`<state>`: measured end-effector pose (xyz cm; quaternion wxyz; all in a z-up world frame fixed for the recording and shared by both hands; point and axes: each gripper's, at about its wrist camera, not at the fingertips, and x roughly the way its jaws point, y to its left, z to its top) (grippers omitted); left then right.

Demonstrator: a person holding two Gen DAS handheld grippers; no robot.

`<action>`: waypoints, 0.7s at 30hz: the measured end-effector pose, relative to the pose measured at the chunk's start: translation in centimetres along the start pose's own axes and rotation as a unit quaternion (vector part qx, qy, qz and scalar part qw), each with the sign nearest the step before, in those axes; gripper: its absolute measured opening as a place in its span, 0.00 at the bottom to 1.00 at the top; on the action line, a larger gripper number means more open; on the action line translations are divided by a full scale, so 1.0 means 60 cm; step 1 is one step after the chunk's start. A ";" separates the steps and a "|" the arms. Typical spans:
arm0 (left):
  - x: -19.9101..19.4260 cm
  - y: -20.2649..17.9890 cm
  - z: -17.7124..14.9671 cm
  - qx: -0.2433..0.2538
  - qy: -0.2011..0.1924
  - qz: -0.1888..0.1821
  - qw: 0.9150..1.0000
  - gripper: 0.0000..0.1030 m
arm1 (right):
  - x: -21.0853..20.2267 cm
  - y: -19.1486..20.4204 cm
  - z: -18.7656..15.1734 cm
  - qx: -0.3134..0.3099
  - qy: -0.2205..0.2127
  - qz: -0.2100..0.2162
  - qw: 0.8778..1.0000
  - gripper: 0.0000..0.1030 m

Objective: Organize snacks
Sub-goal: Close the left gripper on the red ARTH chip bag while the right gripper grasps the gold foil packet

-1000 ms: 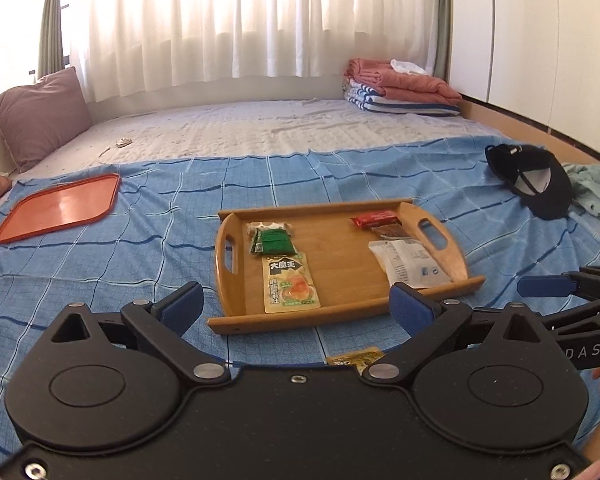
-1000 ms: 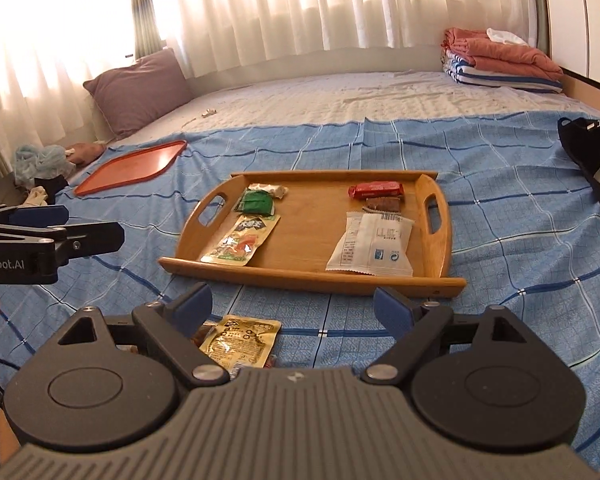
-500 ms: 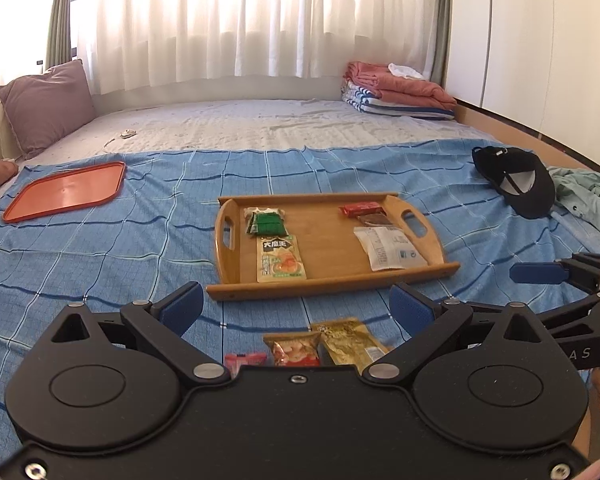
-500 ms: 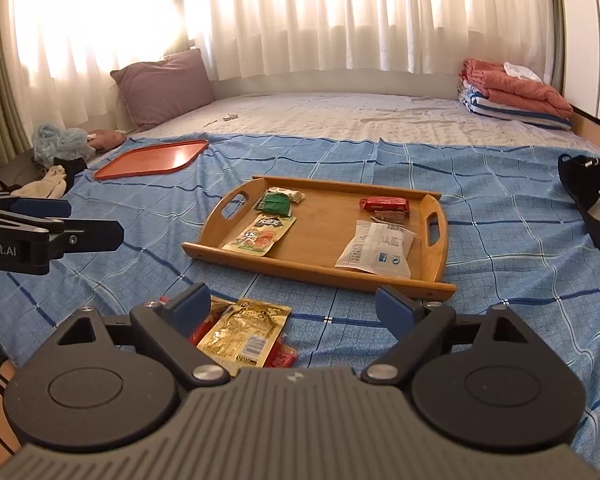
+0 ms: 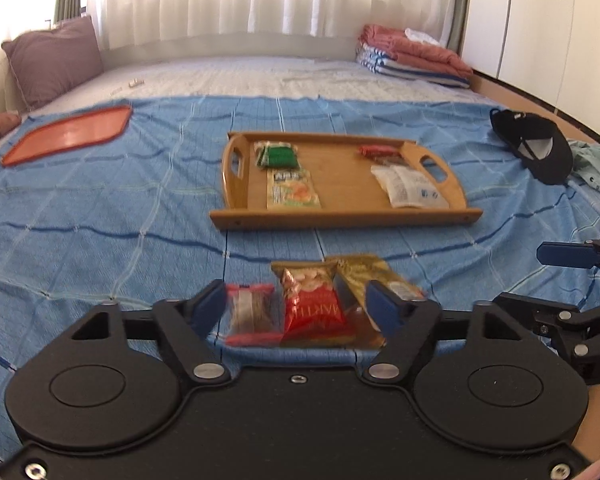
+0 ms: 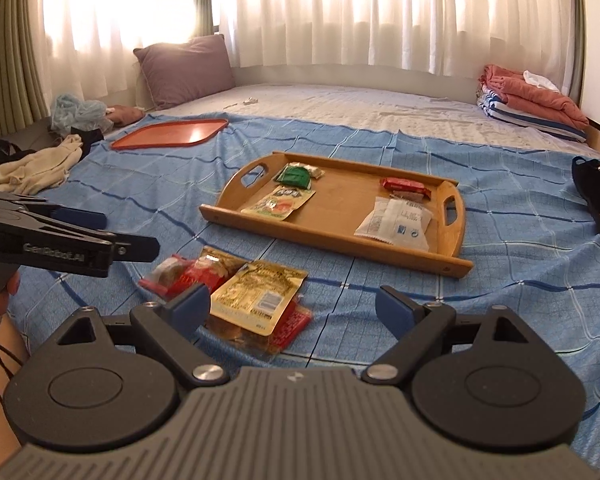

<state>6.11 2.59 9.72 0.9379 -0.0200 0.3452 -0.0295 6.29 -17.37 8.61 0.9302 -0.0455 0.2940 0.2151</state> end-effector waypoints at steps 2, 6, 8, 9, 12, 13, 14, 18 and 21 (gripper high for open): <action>0.019 0.005 -0.010 -0.005 0.012 -0.002 1.000 0.60 | 0.012 0.005 -0.010 -0.002 0.006 0.005 1.000 0.91; 0.051 0.006 -0.025 0.003 0.026 -0.003 1.000 0.57 | 0.038 0.016 -0.032 -0.005 0.018 0.015 1.000 0.91; 0.067 0.002 -0.030 0.008 0.032 -0.003 0.999 0.57 | 0.051 0.021 -0.041 -0.007 0.022 0.019 1.000 0.91; 0.075 0.000 -0.032 0.009 0.036 -0.002 0.999 0.55 | 0.056 0.023 -0.046 -0.005 0.022 0.022 0.999 0.91; 0.096 -0.005 -0.032 0.004 0.045 -0.004 0.999 0.52 | 0.068 0.024 -0.054 0.005 0.026 0.031 0.999 0.91; 0.101 -0.008 -0.030 0.002 0.046 -0.006 0.999 0.52 | 0.071 0.023 -0.056 0.008 0.026 0.033 0.999 0.91; 0.105 -0.011 -0.029 0.002 0.045 -0.008 0.999 0.52 | 0.072 0.023 -0.057 0.011 0.025 0.035 0.999 0.91; 0.122 -0.027 -0.024 0.010 0.040 -0.007 0.999 0.52 | 0.073 0.017 -0.062 0.020 0.023 0.040 0.999 0.91; 0.142 -0.034 -0.017 0.010 0.040 -0.002 0.999 0.51 | 0.069 0.013 -0.069 0.029 0.018 0.041 0.999 0.91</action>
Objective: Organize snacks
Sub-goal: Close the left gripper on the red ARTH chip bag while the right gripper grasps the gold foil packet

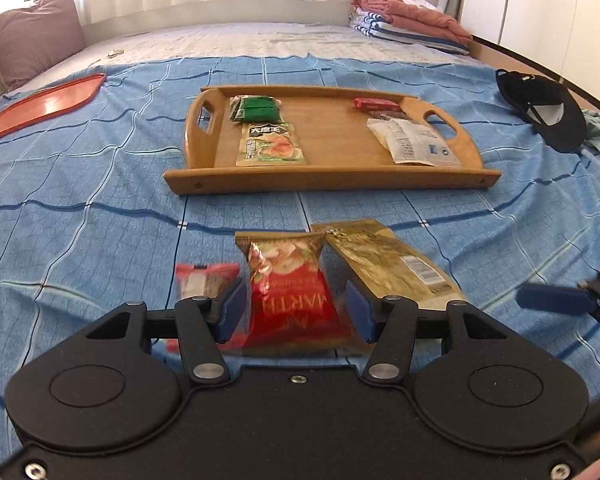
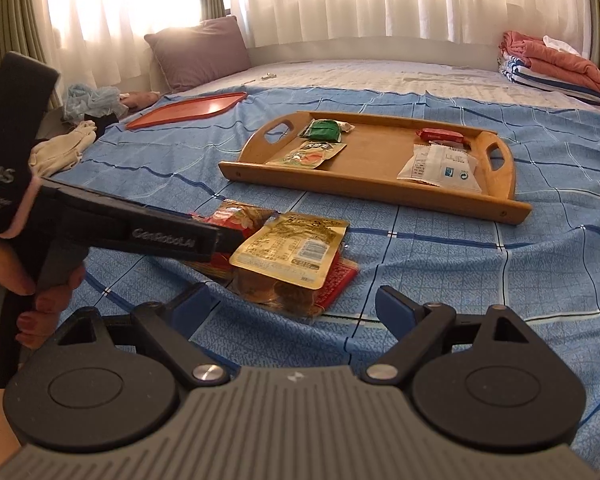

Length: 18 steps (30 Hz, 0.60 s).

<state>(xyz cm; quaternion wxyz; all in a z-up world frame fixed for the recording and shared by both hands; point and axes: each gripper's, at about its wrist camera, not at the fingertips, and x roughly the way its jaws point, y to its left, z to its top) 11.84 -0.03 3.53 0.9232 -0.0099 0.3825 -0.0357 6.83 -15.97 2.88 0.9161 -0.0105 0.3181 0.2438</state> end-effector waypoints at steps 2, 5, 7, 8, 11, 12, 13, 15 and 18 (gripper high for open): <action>0.019 0.007 0.004 -0.022 0.018 -0.006 1.000 0.47 | -0.005 -0.003 -0.007 0.010 -0.003 0.005 1.000 0.91; 0.038 0.018 0.001 -0.050 0.030 -0.017 0.998 0.46 | -0.009 -0.004 -0.013 0.019 -0.004 0.004 1.000 0.91; 0.038 0.017 -0.001 -0.042 0.022 -0.016 0.999 0.44 | -0.011 -0.007 -0.014 0.021 -0.005 0.002 1.000 0.91; 0.036 0.016 -0.001 -0.038 0.019 -0.016 0.999 0.44 | -0.011 -0.008 -0.013 0.022 -0.005 0.000 1.000 0.91; 0.027 0.016 0.000 -0.036 0.011 -0.023 0.999 0.43 | -0.008 -0.013 -0.008 0.028 -0.006 -0.003 1.000 0.91; 0.023 0.018 0.002 -0.038 0.008 -0.027 0.999 0.43 | -0.006 -0.015 -0.006 0.031 -0.006 -0.004 1.000 0.91; 0.019 0.021 0.006 -0.041 0.005 -0.030 0.999 0.43 | -0.004 -0.016 -0.003 0.034 -0.006 -0.003 0.999 0.91; 0.010 0.029 0.013 -0.043 0.001 -0.029 0.999 0.43 | -0.001 -0.019 0.003 0.044 -0.010 -0.001 0.999 0.91; -0.005 0.039 0.023 -0.035 -0.011 -0.017 0.999 0.43 | 0.006 -0.023 0.017 0.063 -0.015 0.004 0.998 0.91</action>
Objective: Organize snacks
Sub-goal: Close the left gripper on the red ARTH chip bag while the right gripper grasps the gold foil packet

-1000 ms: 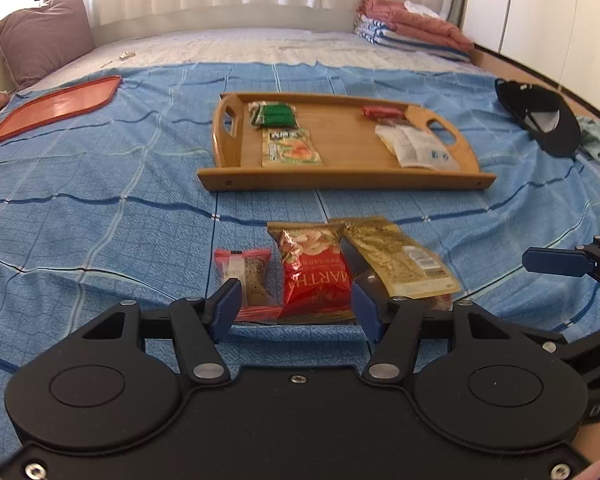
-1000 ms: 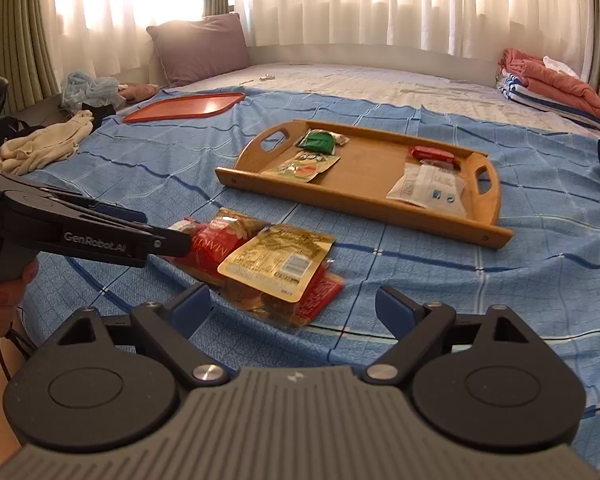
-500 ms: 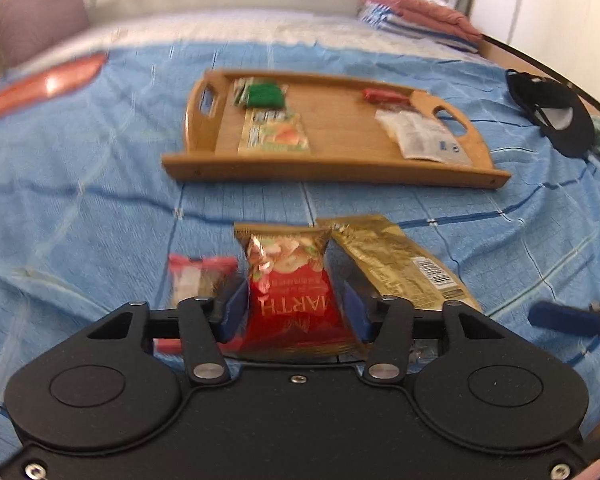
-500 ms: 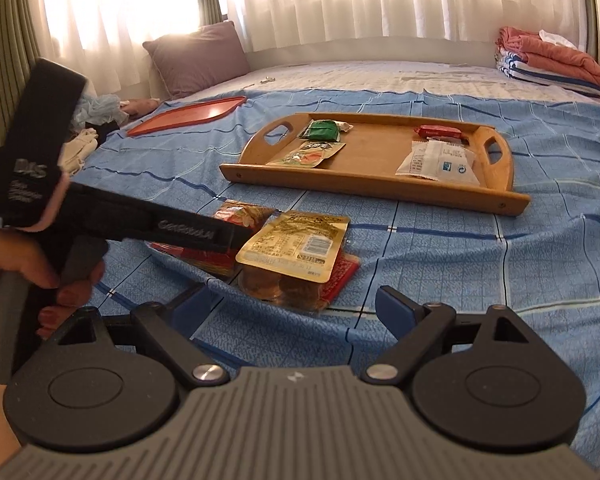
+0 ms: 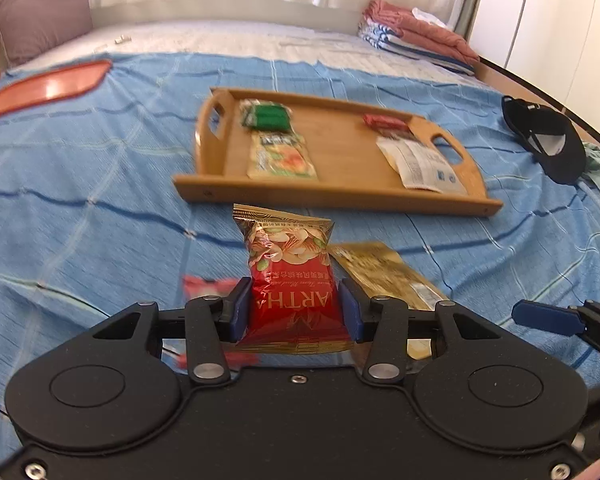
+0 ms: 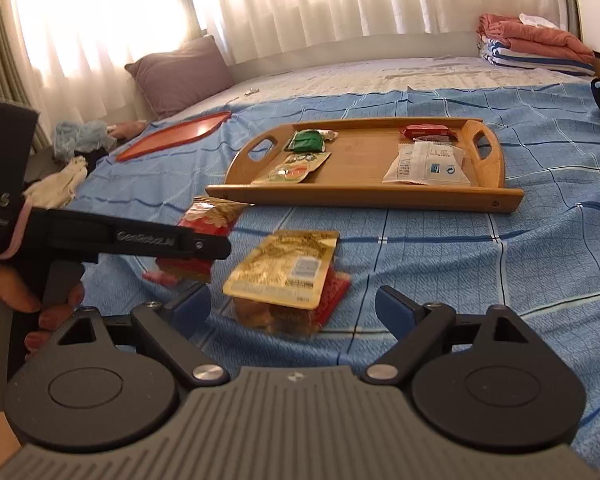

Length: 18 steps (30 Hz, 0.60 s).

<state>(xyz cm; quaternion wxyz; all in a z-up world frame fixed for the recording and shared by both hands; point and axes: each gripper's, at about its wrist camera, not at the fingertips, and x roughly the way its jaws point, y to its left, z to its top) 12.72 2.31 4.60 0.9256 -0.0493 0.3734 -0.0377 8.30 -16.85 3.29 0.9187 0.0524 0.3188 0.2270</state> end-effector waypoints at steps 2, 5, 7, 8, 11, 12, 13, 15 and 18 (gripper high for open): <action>-0.008 0.007 0.004 0.004 -0.006 0.014 1.000 0.43 | 0.007 -0.001 0.010 0.011 0.001 -0.003 1.000 0.91; -0.009 0.023 0.002 -0.001 -0.007 0.029 1.000 0.43 | 0.021 -0.003 0.023 0.032 0.007 -0.018 0.999 0.91; -0.009 0.037 0.000 -0.014 -0.006 0.025 1.000 0.43 | 0.029 -0.001 0.031 0.041 0.008 -0.020 0.999 0.91; -0.010 0.043 -0.002 -0.019 -0.007 0.026 0.999 0.43 | 0.033 0.001 0.034 0.044 0.010 -0.019 0.999 0.91; -0.010 0.055 -0.006 -0.022 -0.012 0.032 0.999 0.43 | 0.050 0.013 0.043 0.040 0.020 -0.027 0.999 0.91; -0.010 0.060 -0.007 -0.022 -0.012 0.032 0.999 0.43 | 0.058 0.017 0.046 0.036 0.024 -0.032 0.999 0.91; -0.011 0.063 -0.009 -0.022 -0.011 0.031 0.999 0.43 | 0.065 0.020 0.048 0.034 0.027 -0.036 0.998 0.91; -0.012 0.069 -0.010 -0.023 -0.011 0.028 0.999 0.43 | 0.081 0.024 0.053 0.034 0.038 -0.040 0.998 0.91; -0.015 0.081 -0.014 -0.024 -0.018 0.031 0.999 0.43 | 0.103 0.030 0.062 0.031 0.054 -0.046 0.997 0.91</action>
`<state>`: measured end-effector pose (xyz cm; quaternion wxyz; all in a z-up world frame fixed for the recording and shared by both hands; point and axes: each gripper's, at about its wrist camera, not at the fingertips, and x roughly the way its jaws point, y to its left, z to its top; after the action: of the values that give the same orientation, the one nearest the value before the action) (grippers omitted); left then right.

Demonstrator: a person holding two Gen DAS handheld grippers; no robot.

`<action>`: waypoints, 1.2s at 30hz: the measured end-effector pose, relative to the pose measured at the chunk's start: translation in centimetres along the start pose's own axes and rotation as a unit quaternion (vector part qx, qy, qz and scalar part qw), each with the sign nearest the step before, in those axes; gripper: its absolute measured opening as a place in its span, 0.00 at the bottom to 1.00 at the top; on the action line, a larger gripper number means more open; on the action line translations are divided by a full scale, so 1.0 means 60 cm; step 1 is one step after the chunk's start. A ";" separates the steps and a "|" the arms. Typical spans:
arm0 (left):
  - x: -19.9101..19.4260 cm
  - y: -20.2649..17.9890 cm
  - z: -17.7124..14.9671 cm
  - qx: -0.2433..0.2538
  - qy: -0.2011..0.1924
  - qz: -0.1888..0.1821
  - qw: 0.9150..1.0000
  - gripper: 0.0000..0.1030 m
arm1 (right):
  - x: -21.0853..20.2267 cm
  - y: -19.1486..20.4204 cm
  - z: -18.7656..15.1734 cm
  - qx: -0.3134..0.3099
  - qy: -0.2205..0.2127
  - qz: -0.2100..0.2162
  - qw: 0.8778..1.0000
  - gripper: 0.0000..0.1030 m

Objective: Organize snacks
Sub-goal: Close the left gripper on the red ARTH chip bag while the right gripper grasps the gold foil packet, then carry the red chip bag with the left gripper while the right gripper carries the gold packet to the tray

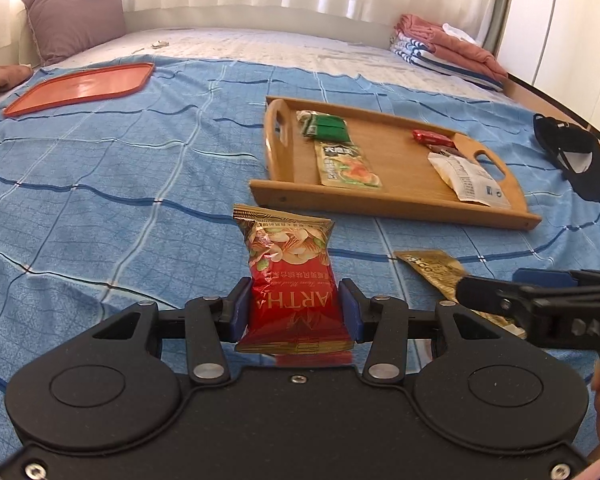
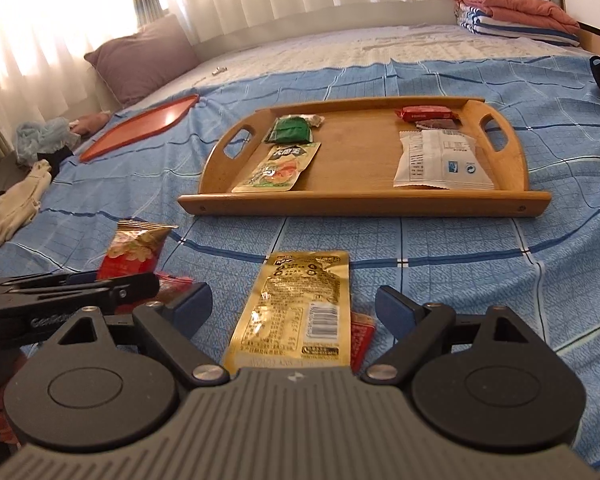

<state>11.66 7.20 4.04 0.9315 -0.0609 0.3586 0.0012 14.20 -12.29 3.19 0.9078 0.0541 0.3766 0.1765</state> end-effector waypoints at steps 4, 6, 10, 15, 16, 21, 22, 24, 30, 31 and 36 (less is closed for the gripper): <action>-0.003 0.011 -0.004 -0.001 -0.005 0.004 1.000 0.43 | 0.028 0.005 0.011 -0.005 0.030 -0.002 1.000 0.87; -0.003 0.016 -0.005 -0.005 -0.005 0.003 1.000 0.43 | 0.038 0.010 0.013 -0.013 0.039 -0.007 0.999 0.85; -0.002 0.023 -0.009 -0.007 -0.005 0.003 1.000 0.43 | 0.051 0.016 0.014 -0.029 0.053 -0.015 0.998 0.82; 0.001 0.028 -0.015 -0.015 -0.002 0.007 1.000 0.43 | 0.061 0.019 0.013 -0.048 0.060 -0.022 0.997 0.73; 0.002 0.028 -0.017 -0.017 -0.002 0.006 1.000 0.43 | 0.061 0.019 0.014 -0.050 0.060 -0.021 0.997 0.73; 0.001 0.031 -0.021 -0.025 -0.003 0.003 1.000 0.43 | 0.065 0.008 0.020 -0.033 0.061 -0.026 0.997 0.77; 0.001 0.031 -0.021 -0.026 -0.004 0.003 1.000 0.43 | 0.067 0.005 0.020 -0.027 0.062 -0.024 0.997 0.77; 0.001 0.031 -0.020 -0.025 -0.004 0.004 1.000 0.43 | 0.072 0.000 0.019 -0.017 0.064 -0.022 0.998 0.77; -0.005 0.032 -0.019 -0.026 -0.007 0.005 1.000 0.43 | 0.058 0.004 0.018 -0.019 0.043 -0.003 0.999 0.66; -0.006 0.032 -0.019 -0.026 -0.008 0.006 1.000 0.43 | 0.053 0.005 0.019 -0.022 0.038 0.000 0.999 0.65; -0.010 0.032 -0.017 -0.029 -0.012 0.010 0.999 0.43 | 0.031 0.006 0.025 -0.019 0.019 0.004 1.000 0.64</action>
<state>10.45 8.99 3.44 0.9336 -0.0842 0.3476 0.0213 16.36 -11.26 3.13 0.9006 0.0351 0.3900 0.1886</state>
